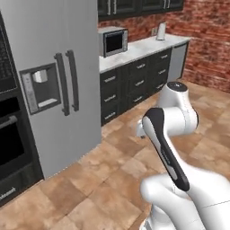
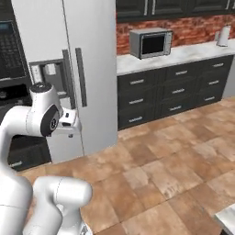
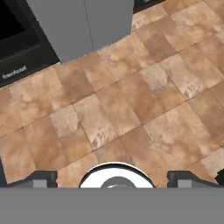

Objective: Four empty soda cans are scattered around the kitchen. Gather all the cans and cluster them next to the stove for recycling.

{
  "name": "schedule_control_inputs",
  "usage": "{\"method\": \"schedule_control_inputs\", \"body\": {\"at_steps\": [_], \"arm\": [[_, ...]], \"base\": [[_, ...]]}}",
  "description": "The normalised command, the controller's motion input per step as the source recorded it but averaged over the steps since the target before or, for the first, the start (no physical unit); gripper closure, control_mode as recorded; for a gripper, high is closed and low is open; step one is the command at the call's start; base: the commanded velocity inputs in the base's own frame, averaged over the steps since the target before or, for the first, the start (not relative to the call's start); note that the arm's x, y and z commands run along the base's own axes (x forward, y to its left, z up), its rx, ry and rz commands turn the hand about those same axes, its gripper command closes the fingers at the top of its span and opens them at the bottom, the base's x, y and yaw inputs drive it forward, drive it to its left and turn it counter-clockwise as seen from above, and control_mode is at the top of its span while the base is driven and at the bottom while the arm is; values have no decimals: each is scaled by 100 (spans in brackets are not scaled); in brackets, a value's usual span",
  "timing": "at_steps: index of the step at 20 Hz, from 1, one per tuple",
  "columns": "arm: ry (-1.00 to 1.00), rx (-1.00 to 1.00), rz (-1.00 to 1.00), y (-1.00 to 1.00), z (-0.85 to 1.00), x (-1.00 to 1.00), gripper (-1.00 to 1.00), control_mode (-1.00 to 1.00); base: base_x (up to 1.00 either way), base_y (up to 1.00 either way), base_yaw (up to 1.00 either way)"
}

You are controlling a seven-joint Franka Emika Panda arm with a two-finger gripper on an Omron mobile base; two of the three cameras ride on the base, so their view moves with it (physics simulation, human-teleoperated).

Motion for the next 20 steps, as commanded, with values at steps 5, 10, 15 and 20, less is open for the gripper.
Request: {"method": "schedule_control_inputs", "body": {"at_steps": [5,10,15,20], "arm": [[0,0,0,0,0,0,-100,100],[0,0,0,0,0,0,-100,100],[0,0,0,0,0,0,-100,100],[0,0,0,0,0,0,-100,100]], "base": [[55,49,-71],[33,45,-83],[37,49,-82],[78,62,-64]]}}
